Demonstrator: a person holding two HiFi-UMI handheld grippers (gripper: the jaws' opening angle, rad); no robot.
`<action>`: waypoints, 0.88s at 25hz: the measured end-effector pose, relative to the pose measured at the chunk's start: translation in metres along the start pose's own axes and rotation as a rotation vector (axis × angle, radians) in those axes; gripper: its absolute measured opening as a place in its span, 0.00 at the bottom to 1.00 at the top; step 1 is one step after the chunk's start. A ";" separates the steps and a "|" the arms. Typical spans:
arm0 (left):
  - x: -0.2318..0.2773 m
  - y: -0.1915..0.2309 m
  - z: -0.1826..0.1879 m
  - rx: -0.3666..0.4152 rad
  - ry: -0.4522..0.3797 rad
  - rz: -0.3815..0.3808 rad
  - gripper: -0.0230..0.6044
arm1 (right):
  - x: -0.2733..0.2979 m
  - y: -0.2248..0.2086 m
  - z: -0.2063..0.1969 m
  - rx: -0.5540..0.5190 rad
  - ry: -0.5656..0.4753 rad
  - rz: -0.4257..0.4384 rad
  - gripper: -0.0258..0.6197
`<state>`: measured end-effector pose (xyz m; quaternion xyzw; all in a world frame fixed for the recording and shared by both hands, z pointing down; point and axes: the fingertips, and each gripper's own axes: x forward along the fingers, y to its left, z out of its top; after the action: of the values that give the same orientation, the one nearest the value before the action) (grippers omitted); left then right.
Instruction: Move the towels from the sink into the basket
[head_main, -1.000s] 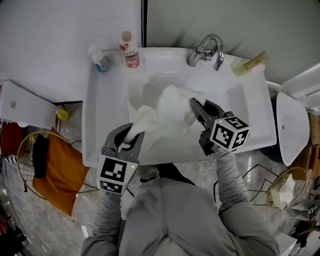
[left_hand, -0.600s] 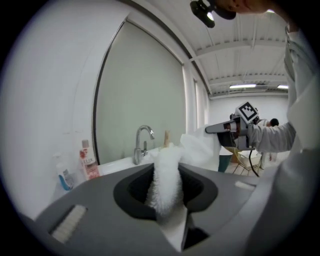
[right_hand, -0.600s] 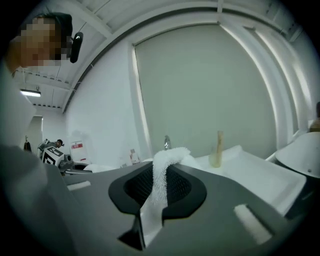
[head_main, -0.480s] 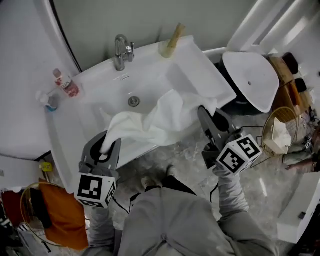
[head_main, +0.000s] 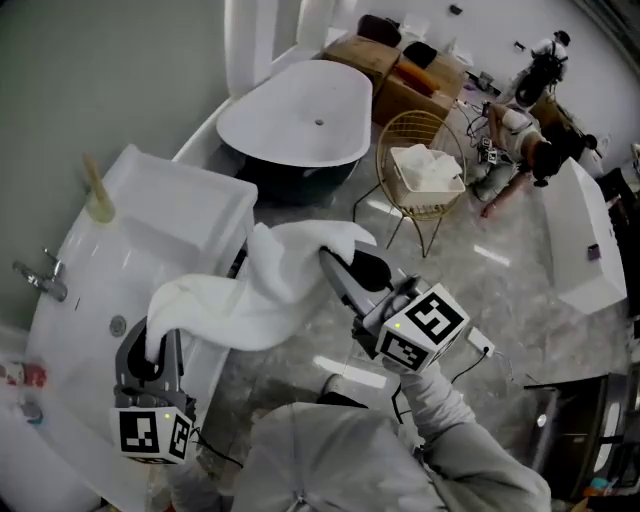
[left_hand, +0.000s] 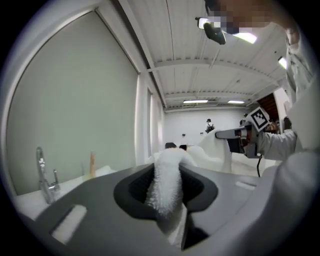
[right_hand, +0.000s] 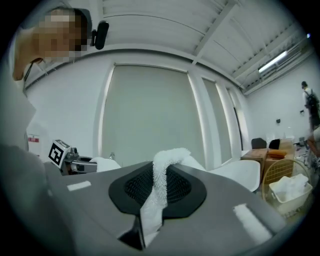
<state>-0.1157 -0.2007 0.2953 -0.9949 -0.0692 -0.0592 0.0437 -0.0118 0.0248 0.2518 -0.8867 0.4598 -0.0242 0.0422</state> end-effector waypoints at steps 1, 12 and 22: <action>0.022 -0.023 0.004 0.006 -0.006 -0.039 0.28 | -0.019 -0.022 0.002 -0.004 -0.007 -0.031 0.10; 0.200 -0.253 0.018 0.006 0.007 -0.392 0.28 | -0.200 -0.213 -0.010 -0.006 -0.003 -0.358 0.10; 0.339 -0.413 0.025 0.062 0.021 -0.722 0.28 | -0.310 -0.347 -0.014 0.049 -0.037 -0.699 0.09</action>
<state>0.1612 0.2543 0.3447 -0.9039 -0.4172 -0.0790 0.0509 0.0909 0.4760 0.2984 -0.9895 0.1267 -0.0323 0.0609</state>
